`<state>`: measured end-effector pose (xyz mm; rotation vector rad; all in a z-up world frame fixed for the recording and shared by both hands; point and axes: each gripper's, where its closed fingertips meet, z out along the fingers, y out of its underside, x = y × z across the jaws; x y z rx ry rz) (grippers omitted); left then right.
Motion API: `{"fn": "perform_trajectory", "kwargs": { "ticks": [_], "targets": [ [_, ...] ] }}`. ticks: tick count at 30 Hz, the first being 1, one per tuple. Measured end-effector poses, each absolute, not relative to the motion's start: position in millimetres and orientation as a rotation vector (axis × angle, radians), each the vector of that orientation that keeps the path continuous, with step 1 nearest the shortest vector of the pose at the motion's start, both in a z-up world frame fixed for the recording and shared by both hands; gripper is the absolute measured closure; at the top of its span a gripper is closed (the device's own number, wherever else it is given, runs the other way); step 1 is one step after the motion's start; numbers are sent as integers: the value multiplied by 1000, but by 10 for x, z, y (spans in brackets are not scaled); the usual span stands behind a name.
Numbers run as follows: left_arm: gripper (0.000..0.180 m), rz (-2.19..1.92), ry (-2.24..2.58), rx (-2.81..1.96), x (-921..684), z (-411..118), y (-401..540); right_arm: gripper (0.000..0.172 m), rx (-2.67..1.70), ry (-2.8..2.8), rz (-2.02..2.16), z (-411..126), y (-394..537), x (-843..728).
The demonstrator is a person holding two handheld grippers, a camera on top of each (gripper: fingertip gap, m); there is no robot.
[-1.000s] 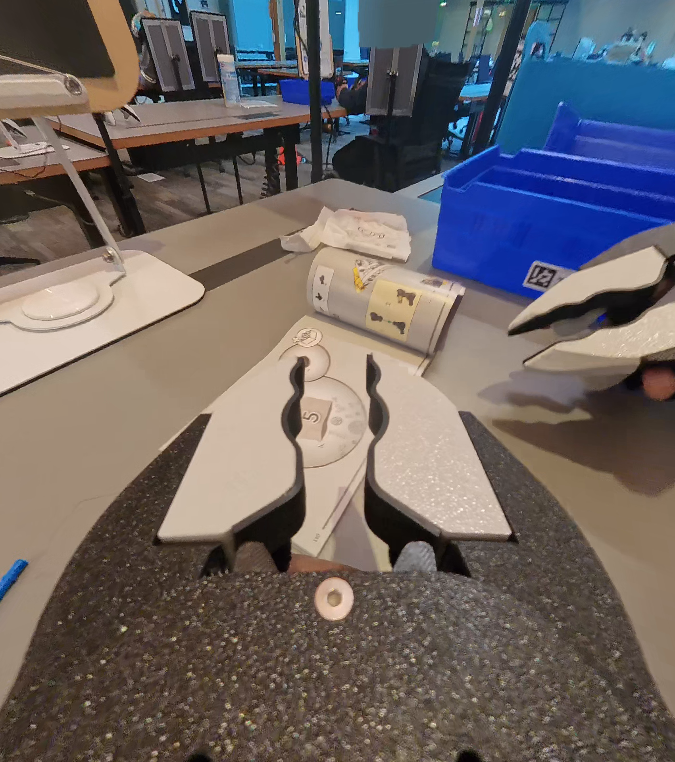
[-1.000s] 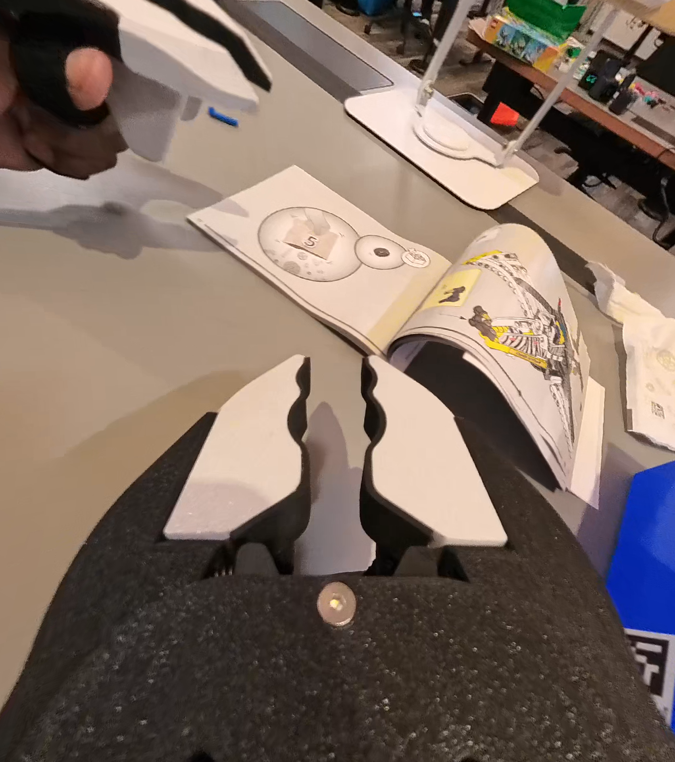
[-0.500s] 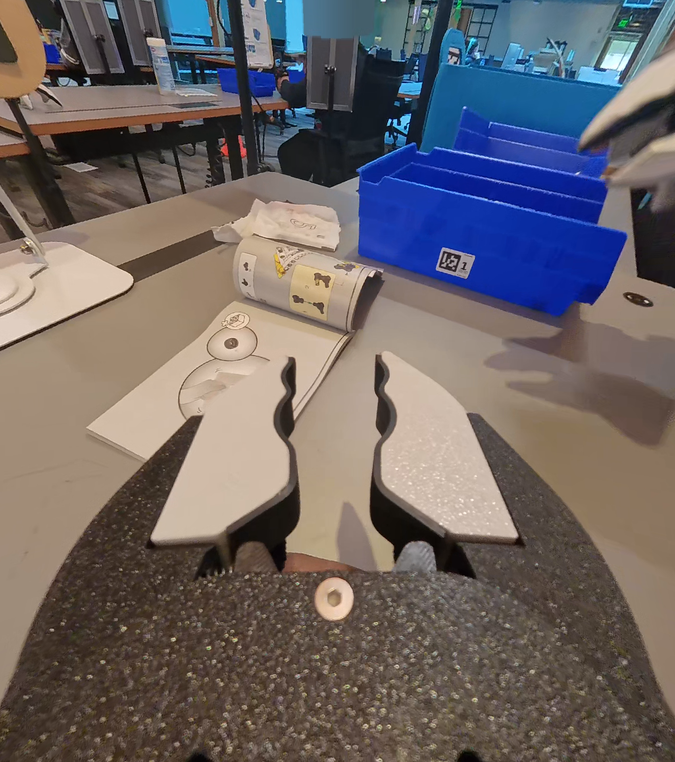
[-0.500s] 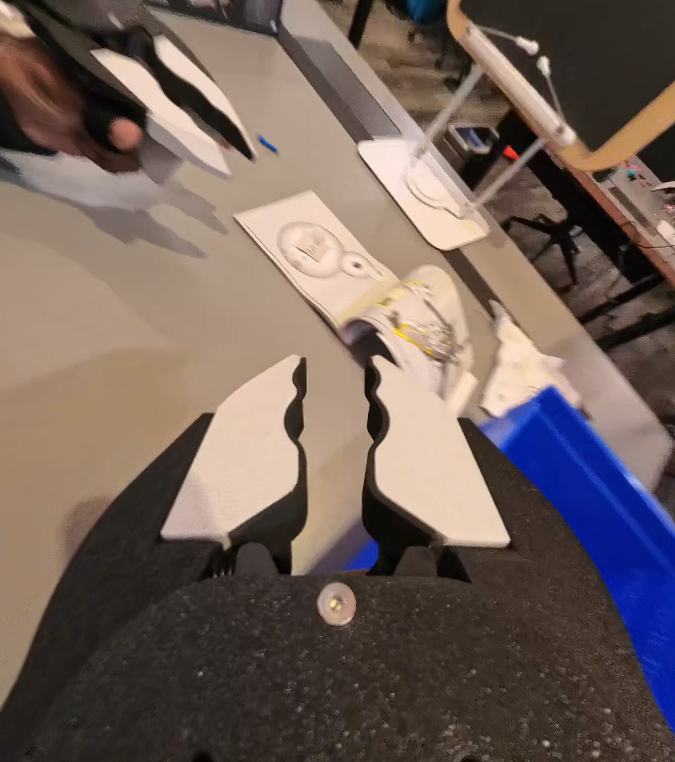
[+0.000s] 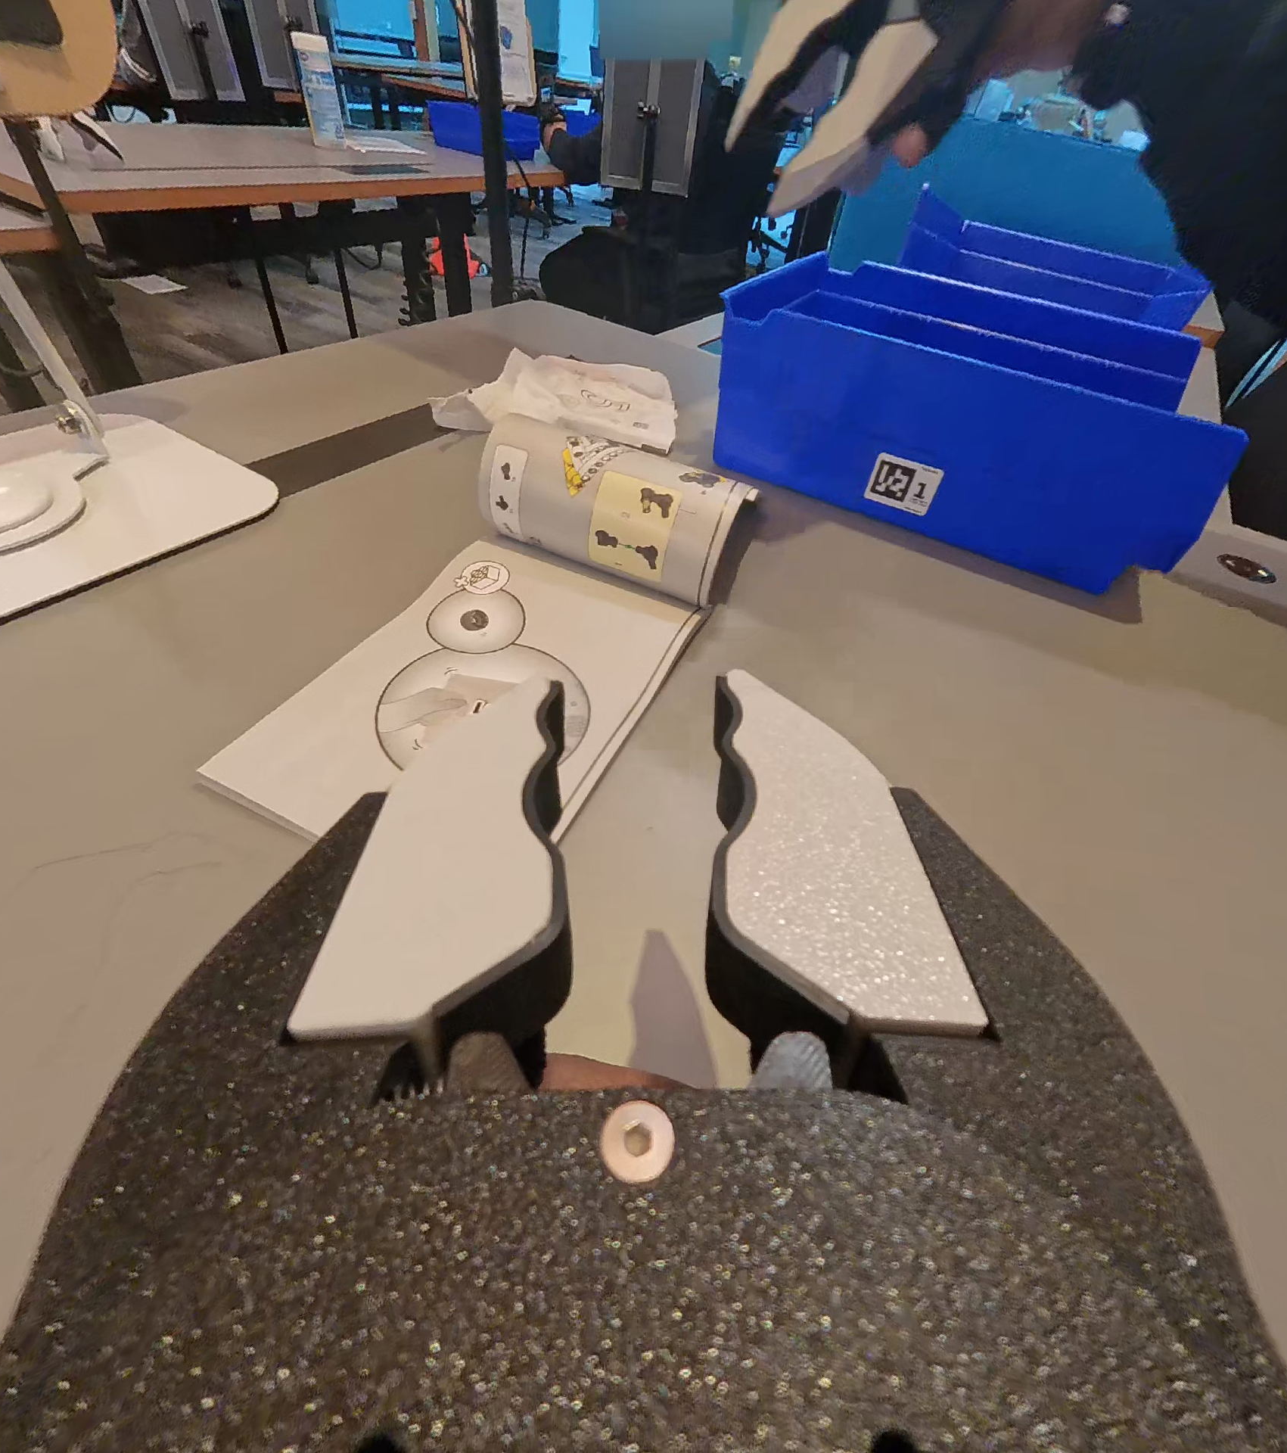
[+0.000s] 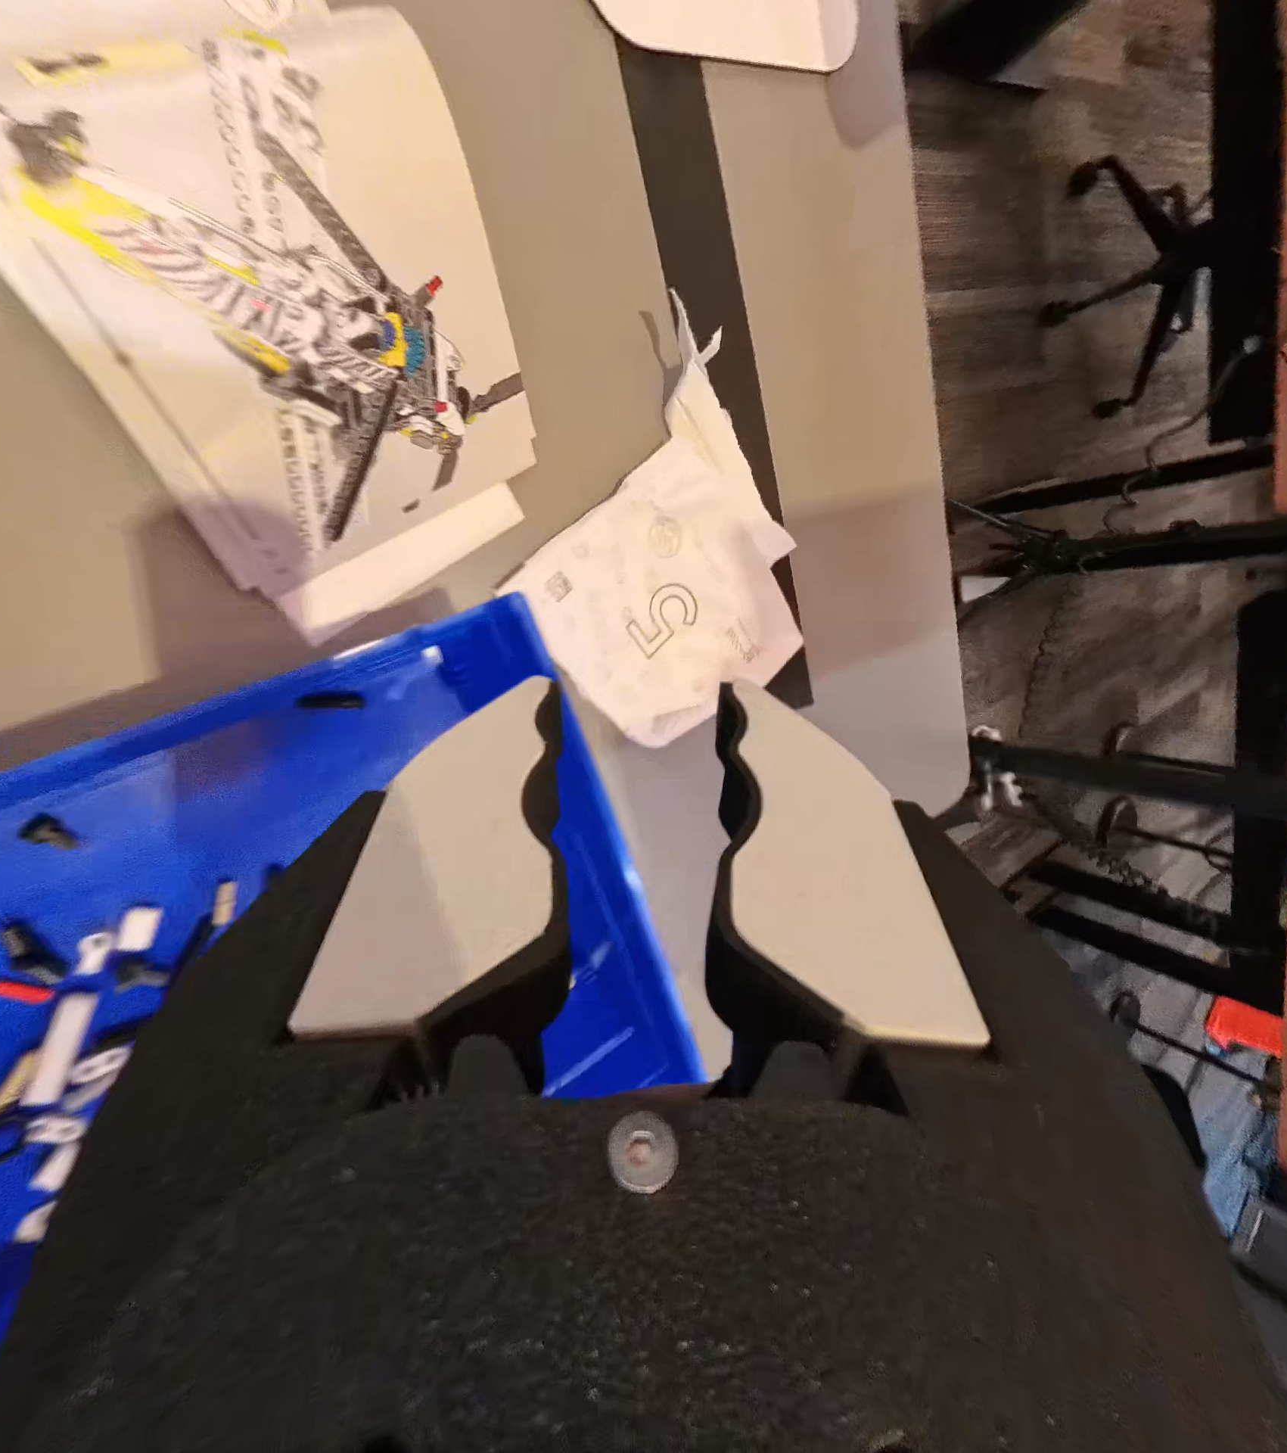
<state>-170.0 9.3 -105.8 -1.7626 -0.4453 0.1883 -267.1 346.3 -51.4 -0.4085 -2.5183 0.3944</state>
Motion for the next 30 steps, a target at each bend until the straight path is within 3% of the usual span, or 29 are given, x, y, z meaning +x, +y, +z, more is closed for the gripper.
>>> {"fn": "perform_trajectory", "kwargs": {
  "ticks": [9, 17, 25, 30],
  "targets": [
    [143, 207, -470, -1812, -1817, -1221, 95, 131, -249, -2848, 371, -1293, 3305, -3608],
    [143, 205, -473, -1846, -1822, -1325, 106, 135, -413, -2993, 149, -1831, 3708, -3958],
    [143, 227, -482, -1835, -1842, -1294, 77, 168, -336, -2966, 91, -1785, 3788, -3911],
    [143, 239, -471, -1809, -1818, -1207, 79, 171, -324, -2943, 73, -1503, 3818, -3725]
  ]
}}
